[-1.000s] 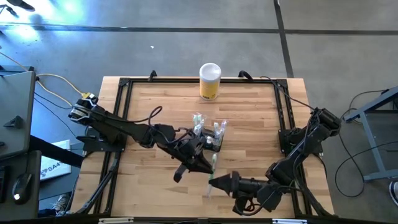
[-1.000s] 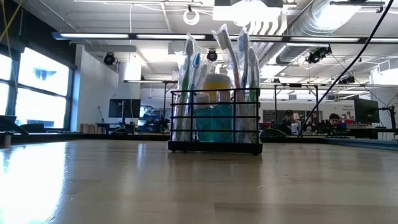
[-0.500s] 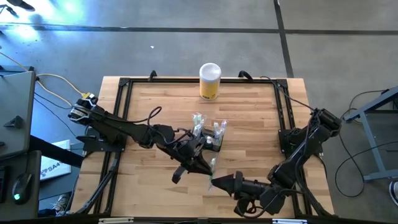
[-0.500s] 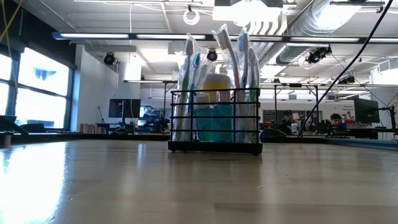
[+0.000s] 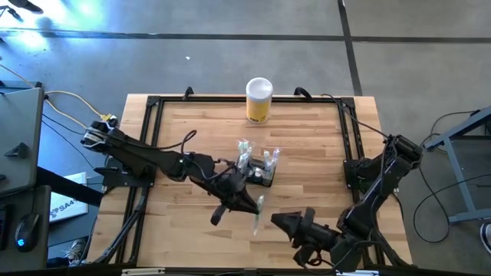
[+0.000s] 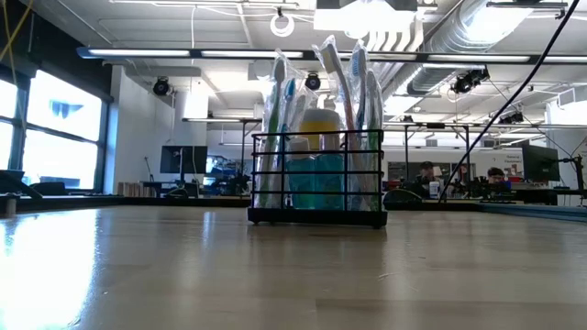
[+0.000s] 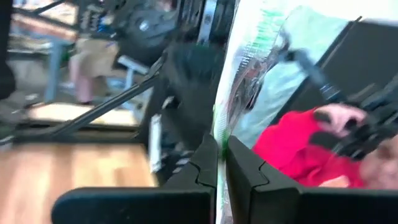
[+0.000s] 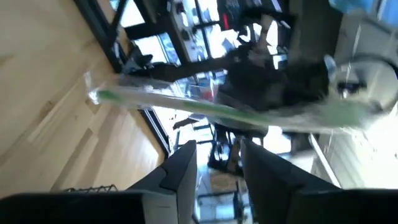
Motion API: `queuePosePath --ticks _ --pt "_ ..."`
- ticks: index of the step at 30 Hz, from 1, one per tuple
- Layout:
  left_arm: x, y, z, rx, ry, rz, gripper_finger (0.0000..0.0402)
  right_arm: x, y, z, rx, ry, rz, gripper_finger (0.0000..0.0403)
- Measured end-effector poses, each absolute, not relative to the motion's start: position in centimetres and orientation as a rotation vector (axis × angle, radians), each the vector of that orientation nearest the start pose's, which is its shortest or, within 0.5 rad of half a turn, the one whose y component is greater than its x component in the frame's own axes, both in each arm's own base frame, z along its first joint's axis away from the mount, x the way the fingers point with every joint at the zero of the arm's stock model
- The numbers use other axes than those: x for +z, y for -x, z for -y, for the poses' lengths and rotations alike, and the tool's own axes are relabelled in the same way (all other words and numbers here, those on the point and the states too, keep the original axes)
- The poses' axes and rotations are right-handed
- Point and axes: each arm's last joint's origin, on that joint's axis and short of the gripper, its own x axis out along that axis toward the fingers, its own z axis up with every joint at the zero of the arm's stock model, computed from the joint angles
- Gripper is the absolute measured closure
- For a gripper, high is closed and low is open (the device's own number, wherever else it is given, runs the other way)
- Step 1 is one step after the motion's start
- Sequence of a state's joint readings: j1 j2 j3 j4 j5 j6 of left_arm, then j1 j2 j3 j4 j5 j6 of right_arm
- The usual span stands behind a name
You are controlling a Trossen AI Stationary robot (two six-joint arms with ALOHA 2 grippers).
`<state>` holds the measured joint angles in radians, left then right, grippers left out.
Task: Pick & Place toothbrushing station
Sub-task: Put the green toothbrush into the wire organizer
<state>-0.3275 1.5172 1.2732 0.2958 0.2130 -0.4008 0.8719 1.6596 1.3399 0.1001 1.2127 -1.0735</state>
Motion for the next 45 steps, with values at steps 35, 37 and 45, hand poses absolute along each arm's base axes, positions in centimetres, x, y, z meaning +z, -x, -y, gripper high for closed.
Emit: queuePosePath --ticks 35,37,45 --pt "24.1 -23.3 6.7 0.048 0.046 0.111 0.04 28.7 -24.5 -24.4 -0.295 0.849 -0.472 0.0309" --pt "23.5 -23.0 6.5 0.105 0.045 0.122 0.04 28.7 -24.7 -24.2 -0.298 0.845 -0.476 0.0309" --pt "22.7 -23.7 6.2 0.2 0.023 0.105 0.04 28.7 -25.9 -23.1 -0.294 0.819 -0.51 0.0309"
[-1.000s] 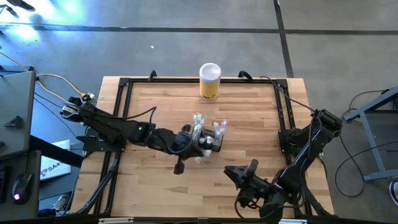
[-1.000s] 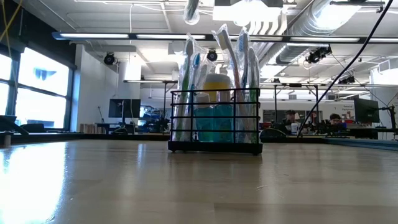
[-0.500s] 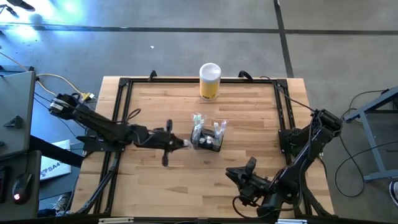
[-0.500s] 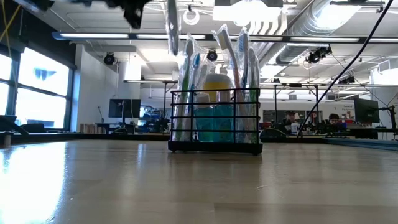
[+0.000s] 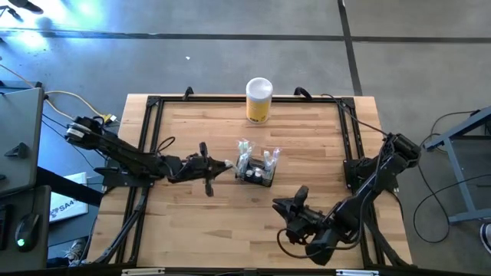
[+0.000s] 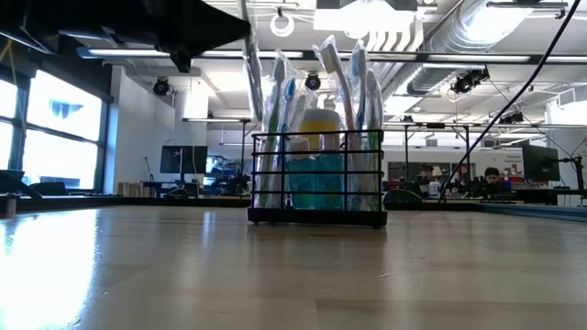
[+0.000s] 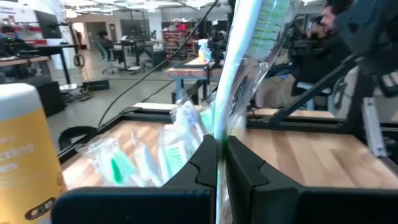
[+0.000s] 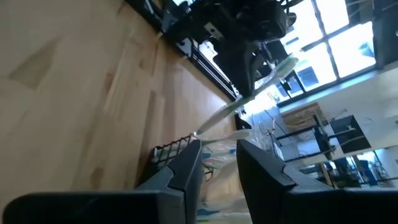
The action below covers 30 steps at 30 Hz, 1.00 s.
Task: Pick & Place toothbrushing station
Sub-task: Put the green toothbrush into the wire organizer
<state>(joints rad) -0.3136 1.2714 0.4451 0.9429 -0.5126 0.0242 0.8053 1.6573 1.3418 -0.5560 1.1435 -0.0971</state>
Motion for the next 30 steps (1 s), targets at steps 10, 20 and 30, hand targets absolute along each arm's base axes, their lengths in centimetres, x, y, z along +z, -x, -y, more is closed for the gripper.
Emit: queuePosePath --ticks 10,20,30 --pt "21.8 -25.3 4.6 0.23 0.053 0.11 0.04 28.5 -26.5 -22.6 -0.245 0.781 -0.541 0.0309" --pt "19.7 -26.1 4.5 0.234 0.116 0.018 0.04 28.5 -26.5 -22.6 -0.247 0.77 -0.542 0.0309" --pt "17.6 -27.0 3.5 0.263 0.197 -0.051 0.04 28.5 -26.5 -22.6 -0.247 0.769 -0.542 0.0309"
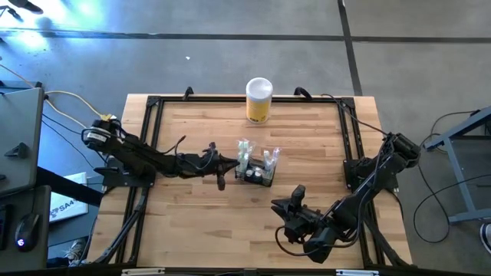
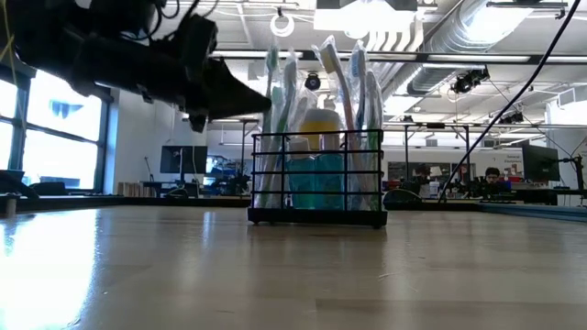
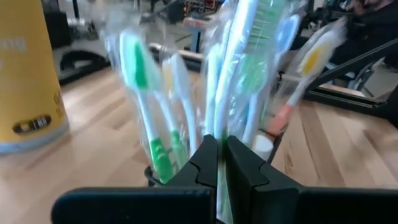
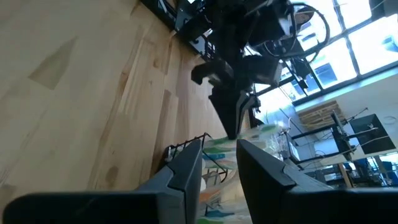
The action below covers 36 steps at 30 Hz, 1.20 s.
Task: Pick & Place toothbrushing station
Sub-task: Put the green toothbrush into the wire organizer, then return to Home Position
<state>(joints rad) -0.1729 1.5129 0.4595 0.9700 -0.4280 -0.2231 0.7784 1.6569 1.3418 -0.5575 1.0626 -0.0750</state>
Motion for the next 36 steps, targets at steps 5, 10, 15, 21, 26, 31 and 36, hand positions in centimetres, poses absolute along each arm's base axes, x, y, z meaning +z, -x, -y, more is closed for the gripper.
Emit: queuePosePath --ticks 5,10,15,21,26,31,36 --pt "16.4 -27.5 3.0 0.26 0.246 -0.08 0.04 28.5 -26.5 -22.6 -0.247 0.77 -0.542 0.0309" --pt "16.1 -27.6 3.1 0.254 0.26 -0.078 0.04 28.5 -26.5 -22.6 -0.242 0.768 -0.544 0.0309" --pt "16.0 -27.6 3.1 0.241 0.27 -0.082 0.0397 28.4 -26.5 -22.6 -0.225 0.764 -0.549 0.0309" --pt "15.5 -27.5 3.1 0.25 0.272 -0.131 0.0355 28.4 -26.5 -22.6 -0.225 0.764 -0.549 0.0309" --pt "15.6 -27.5 3.1 0.251 0.275 -0.121 0.0326 28.4 -26.5 -22.6 -0.225 0.764 -0.549 0.0309" --pt "15.8 -27.6 3.1 0.234 0.259 -0.097 0.029 28.5 -26.5 -22.5 -0.253 0.772 -0.54 0.0309" --pt "16.1 -27.5 3.1 0.231 0.234 -0.088 0.0242 28.5 -26.5 -22.5 -0.255 0.773 -0.54 0.0309"
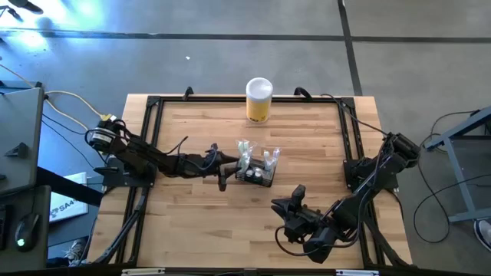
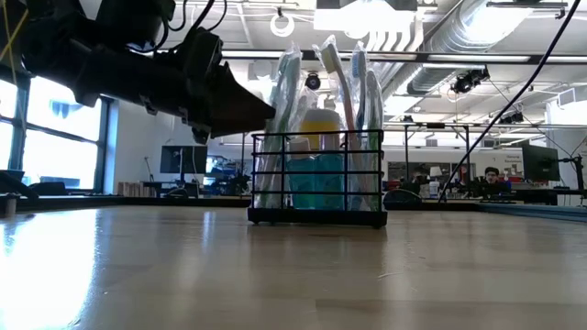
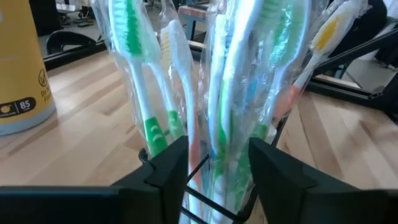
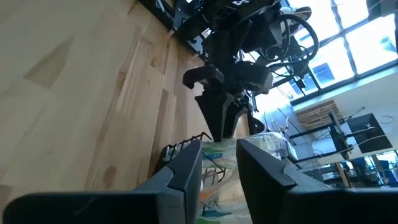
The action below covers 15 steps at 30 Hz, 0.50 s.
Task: Pick & Place toothbrushing station
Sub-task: Return to Home Position
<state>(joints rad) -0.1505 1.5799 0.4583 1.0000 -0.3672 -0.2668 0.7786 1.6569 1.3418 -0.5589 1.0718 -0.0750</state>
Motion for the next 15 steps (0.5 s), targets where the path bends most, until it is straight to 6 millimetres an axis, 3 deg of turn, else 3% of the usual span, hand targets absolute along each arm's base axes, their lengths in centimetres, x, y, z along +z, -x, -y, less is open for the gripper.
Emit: queuePosePath --ticks 7,15 --pt "16.6 -27.3 3.1 0.229 0.234 -0.087 0.0188 28.5 -26.4 -22.5 -0.254 0.779 -0.544 0.0309" --pt "18.0 -26.6 3.1 0.223 0.145 -0.104 0.0184 28.4 -26.4 -22.5 -0.254 0.782 -0.547 0.0309"
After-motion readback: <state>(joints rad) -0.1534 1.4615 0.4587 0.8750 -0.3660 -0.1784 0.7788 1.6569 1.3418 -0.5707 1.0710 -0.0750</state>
